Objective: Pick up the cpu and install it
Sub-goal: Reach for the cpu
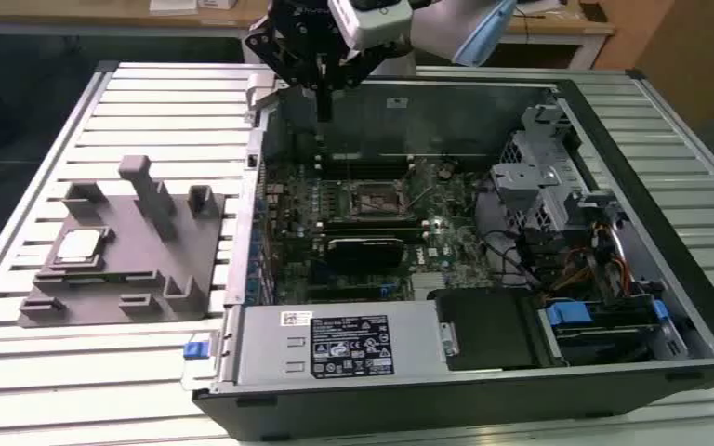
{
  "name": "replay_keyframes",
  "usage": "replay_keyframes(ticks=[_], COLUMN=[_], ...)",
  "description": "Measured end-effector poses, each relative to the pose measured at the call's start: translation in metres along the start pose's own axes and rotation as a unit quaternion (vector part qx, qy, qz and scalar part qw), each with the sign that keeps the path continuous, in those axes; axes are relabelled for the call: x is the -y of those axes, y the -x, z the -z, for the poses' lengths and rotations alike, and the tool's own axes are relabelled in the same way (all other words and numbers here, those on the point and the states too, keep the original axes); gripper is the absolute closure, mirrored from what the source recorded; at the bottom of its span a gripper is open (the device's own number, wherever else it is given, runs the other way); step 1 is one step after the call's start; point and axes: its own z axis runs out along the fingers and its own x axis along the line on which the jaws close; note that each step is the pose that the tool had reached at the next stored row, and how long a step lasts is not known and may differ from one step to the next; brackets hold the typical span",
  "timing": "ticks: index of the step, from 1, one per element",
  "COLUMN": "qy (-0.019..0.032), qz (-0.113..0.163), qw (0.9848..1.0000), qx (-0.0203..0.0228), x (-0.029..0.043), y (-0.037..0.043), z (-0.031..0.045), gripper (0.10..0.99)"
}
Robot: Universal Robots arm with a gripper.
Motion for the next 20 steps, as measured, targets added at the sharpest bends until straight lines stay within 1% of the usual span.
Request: replay_keyframes(ticks=[6, 20], qy=[0.0000, 0.0000], qz=[0.000, 0.000], qw=[1.0000, 1.0000], qx=[0.0000, 0.0000], x=[0.0000, 0.0007], y=[-0.0005, -0.0084], z=[0.0000, 0.0002], gripper=[0.980, 0.980])
